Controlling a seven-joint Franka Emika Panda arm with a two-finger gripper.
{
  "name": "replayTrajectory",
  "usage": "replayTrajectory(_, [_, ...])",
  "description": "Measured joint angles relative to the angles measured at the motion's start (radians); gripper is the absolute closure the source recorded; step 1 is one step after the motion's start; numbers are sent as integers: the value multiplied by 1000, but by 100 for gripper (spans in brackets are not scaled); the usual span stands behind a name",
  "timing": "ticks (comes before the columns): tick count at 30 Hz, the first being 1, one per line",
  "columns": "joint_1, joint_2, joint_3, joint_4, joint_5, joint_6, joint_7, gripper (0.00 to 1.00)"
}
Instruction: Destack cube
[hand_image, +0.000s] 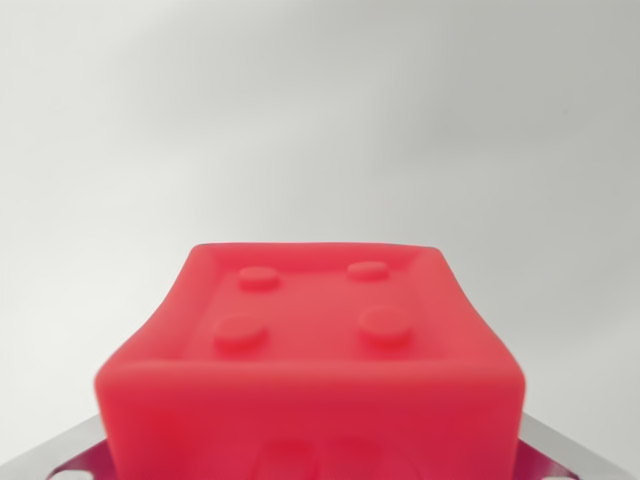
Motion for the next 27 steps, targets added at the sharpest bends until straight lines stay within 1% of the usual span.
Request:
replayTrajectory(21, [-47,92,4,155,5,-63,-58,100])
replayTrajectory(23, [-50,98,4,164,6,-65,-61,100])
replayTrajectory(27, [-51,118,7,166,10,-54,-64,100])
